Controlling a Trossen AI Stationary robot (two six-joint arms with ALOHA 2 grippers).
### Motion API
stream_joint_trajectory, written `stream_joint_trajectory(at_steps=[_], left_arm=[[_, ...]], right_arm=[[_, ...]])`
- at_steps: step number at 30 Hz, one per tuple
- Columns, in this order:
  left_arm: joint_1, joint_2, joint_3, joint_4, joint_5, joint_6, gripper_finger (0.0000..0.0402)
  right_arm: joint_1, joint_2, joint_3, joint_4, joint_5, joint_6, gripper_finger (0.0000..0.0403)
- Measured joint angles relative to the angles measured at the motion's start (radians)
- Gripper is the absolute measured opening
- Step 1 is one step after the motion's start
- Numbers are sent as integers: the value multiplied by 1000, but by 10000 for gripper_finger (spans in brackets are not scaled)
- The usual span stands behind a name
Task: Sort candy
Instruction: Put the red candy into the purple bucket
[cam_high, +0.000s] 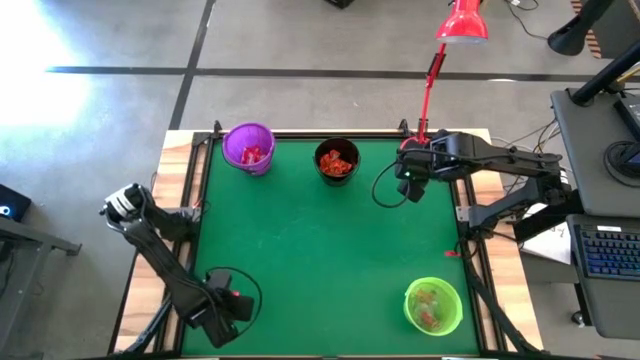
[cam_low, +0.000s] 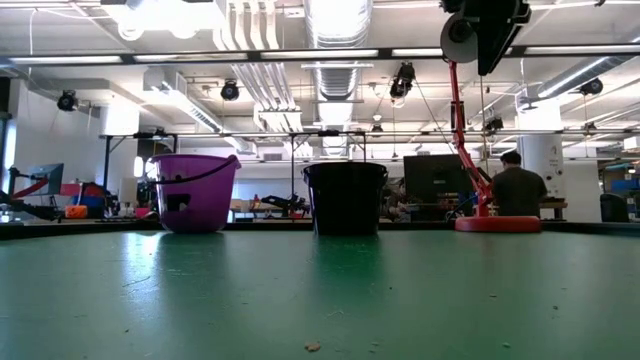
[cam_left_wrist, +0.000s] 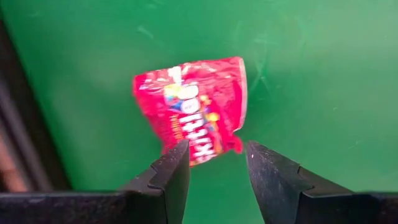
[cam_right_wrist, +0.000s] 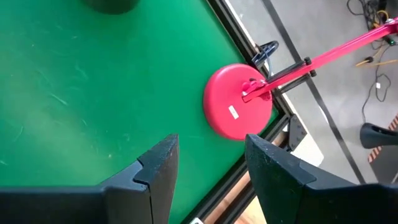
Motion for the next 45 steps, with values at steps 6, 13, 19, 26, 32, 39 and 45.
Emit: stream_joint_trajectory(at_steps=[6, 13, 19, 26, 32, 39, 45], left_arm=[[14, 52, -4, 24, -3, 0, 141], [17, 91, -22, 34, 46, -14, 139], [17, 114, -25, 29, 49, 9, 100], [17, 114, -24, 33, 45, 82, 8], [17, 79, -20, 29, -5, 107, 2], [21, -46, -17, -2, -211, 84, 0], [46, -174, -16, -155, -366, 66, 0]], right_arm=[[0, 0, 0, 4, 0, 0, 178], [3, 0, 0, 5, -28, 8, 178], [7, 1, 0, 5, -56, 9, 178], [7, 1, 0, 8, -56, 11, 178], [7, 1, 0, 13, -53, 10, 178], [7, 1, 0, 17, -52, 10, 178], [7, 1, 0, 60, -52, 9, 178]])
